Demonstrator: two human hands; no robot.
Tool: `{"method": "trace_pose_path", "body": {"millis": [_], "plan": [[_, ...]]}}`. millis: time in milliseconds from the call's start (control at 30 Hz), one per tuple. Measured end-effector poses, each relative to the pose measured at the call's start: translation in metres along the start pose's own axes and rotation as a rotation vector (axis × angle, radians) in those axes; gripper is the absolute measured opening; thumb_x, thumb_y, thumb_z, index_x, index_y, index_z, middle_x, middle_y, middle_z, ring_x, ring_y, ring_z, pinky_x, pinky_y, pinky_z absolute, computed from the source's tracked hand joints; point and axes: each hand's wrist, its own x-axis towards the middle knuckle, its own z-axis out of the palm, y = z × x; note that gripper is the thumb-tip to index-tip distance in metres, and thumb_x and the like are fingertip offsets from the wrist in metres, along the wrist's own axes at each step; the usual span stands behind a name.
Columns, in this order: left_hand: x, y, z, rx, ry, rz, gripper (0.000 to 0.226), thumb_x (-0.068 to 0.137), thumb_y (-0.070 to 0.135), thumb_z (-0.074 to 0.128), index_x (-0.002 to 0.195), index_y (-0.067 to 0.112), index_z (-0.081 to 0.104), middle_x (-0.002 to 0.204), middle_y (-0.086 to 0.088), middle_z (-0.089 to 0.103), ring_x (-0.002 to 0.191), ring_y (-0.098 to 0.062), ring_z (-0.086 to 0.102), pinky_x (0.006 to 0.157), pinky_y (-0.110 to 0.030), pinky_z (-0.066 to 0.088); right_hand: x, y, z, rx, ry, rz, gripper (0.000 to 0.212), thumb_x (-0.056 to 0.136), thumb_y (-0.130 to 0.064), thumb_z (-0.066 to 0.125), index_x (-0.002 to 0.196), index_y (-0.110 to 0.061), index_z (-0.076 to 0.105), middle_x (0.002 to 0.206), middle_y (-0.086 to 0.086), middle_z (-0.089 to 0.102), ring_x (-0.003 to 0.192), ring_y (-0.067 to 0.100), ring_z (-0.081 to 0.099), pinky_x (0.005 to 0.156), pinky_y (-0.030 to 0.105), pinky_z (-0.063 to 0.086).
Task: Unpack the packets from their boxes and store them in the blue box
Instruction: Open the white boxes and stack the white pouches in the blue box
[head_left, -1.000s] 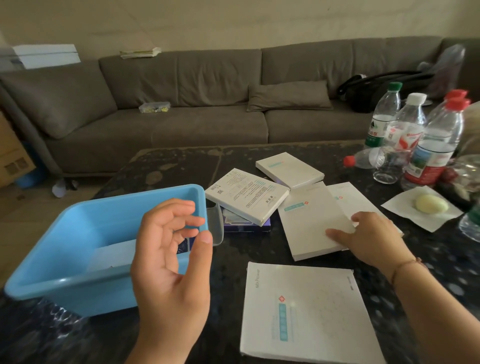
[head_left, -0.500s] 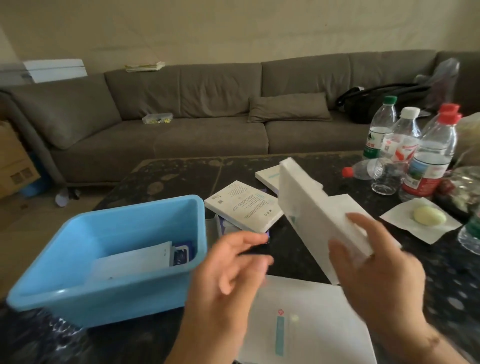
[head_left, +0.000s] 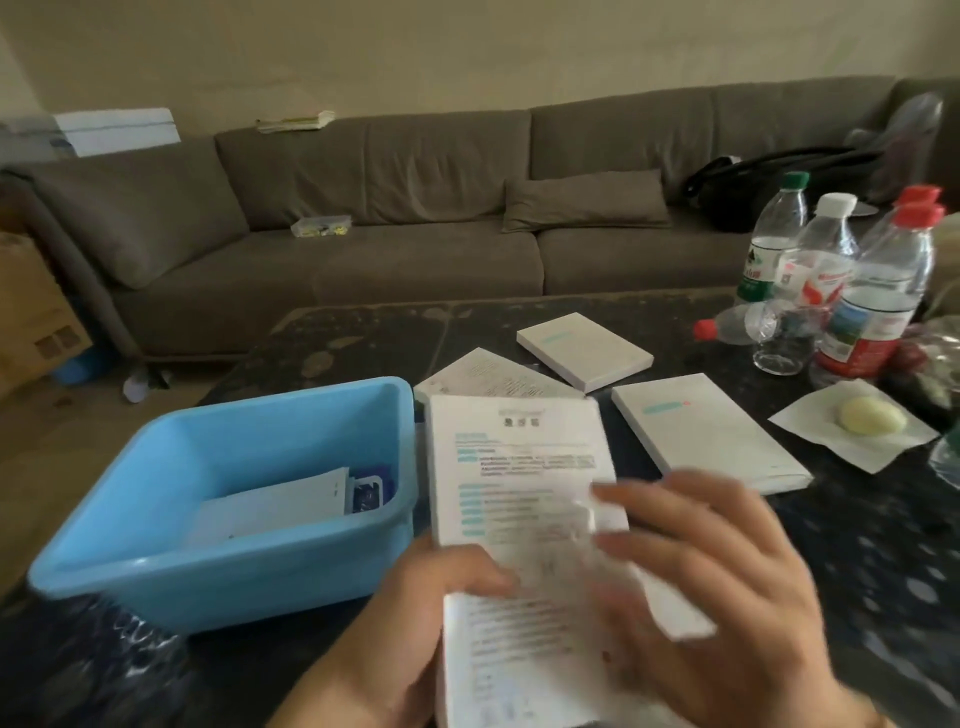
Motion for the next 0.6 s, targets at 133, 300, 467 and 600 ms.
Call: {"method": "trace_pose_path", "body": {"millis": [133,300,467,600], "plan": [[0.001,0.000,0.003,0.140,-0.025,-0.059,0.039,0.053,-0.008,0.048,0.070,0.008,0.079,0.070,-0.015,0.075,0.059,-0.021,0.074,0.045,-0.022,0.054,0.012,0.017,-0.004,0.013,-0.027,0.189,0.022,0.082,-0.036,0.071,0.089,-0.015,0.074,0.119,-0.006,0.065,0.107,0.022,0.058,0.092,0.029,0.046],[-0.003,-0.004,-0.002,0.106,-0.208,-0.137,0.050,0.062,-0.005,0.058,0.104,0.014,0.077,0.111,-0.019,0.073,0.102,-0.031,0.071,0.081,-0.037,0.059,0.008,0.024,0.003,0.109,-0.112,0.244,0.025,0.082,-0.045,0.070,0.091,-0.022,0.076,0.123,-0.010,0.064,0.116,0.017,0.055,0.092,0.030,0.048],[-0.001,-0.010,-0.013,0.175,-0.247,-0.202,0.061,0.071,0.007,0.063,0.131,0.020,0.059,0.134,-0.018,0.061,0.126,-0.037,0.056,0.109,-0.056,0.038,0.007,0.023,0.007,0.132,-0.124,0.200,0.020,0.086,-0.038,0.068,0.088,-0.020,0.077,0.118,-0.012,0.065,0.111,0.016,0.057,0.082,0.032,0.052],[0.000,-0.009,-0.013,0.241,-0.219,-0.206,0.058,0.071,0.008,0.063,0.127,0.024,0.062,0.131,-0.014,0.064,0.123,-0.032,0.060,0.105,-0.049,0.044,0.004,0.024,0.009,0.058,-0.115,0.091,0.012,0.089,-0.024,0.069,0.089,-0.015,0.077,0.115,-0.007,0.068,0.102,0.023,0.061,0.076,0.040,0.052]]}}
